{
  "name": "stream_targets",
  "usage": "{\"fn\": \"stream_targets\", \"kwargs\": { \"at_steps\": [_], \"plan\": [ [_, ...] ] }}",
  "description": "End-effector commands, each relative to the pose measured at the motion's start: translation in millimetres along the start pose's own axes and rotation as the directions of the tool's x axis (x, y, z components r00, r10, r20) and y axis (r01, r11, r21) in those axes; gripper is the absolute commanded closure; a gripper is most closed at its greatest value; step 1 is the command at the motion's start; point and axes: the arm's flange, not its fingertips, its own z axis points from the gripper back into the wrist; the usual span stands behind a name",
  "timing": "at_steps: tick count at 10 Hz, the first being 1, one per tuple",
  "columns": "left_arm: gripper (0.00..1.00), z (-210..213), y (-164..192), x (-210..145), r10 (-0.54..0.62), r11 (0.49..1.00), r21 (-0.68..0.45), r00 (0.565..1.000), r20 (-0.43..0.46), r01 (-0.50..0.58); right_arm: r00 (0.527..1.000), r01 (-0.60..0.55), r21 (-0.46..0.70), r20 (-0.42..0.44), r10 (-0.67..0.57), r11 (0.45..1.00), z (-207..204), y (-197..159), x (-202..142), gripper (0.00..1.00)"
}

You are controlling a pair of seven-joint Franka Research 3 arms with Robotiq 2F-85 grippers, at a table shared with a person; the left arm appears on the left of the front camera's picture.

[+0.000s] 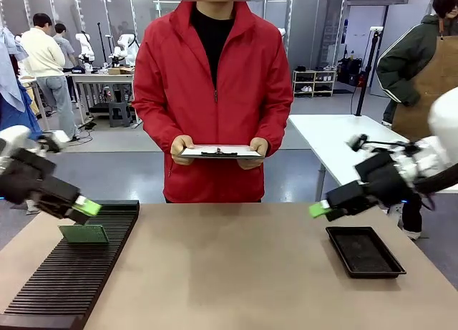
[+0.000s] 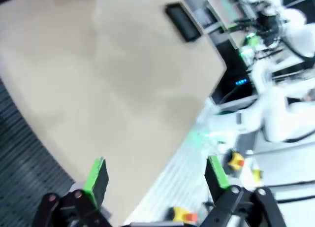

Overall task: Inspect the PCB.
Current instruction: Pick up the Blank PCB and present it to the human.

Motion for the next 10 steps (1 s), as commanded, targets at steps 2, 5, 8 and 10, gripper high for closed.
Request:
{"fn": "stream_targets", "kwargs": {
  "at_steps": [2,5,8,10],
  "plan": [
    [0.0,52.7,46.6,-39.4,0.1,0.98,-0.184,0.984,0.144,-0.073,0.968,0.249,0.134,-0.017,-0.249,0.959,54.2,-54.4,-23.9,0.0],
    [0.0,91.9,79.3,-98.1,0.208,0.943,-0.31,0.942,0.262,-0.122,0.923,0.34,0.285,0.081,-0.376,0.896,98.8,-89.0,-80.9,0.0],
    [0.0,132.0,99.8,-149.1,0.257,0.932,-0.344,0.883,0.394,-0.118,0.866,0.341,0.436,0.199,-0.458,0.833,131.8,-108.7,-145.1,0.0],
    [0.0,153.4,117.0,-178.0,0.343,0.903,-0.392,0.845,0.411,-0.176,0.831,0.37,0.45,0.231,-0.506,0.813,143.7,-119.0,-168.7,0.0]
  ]
}}
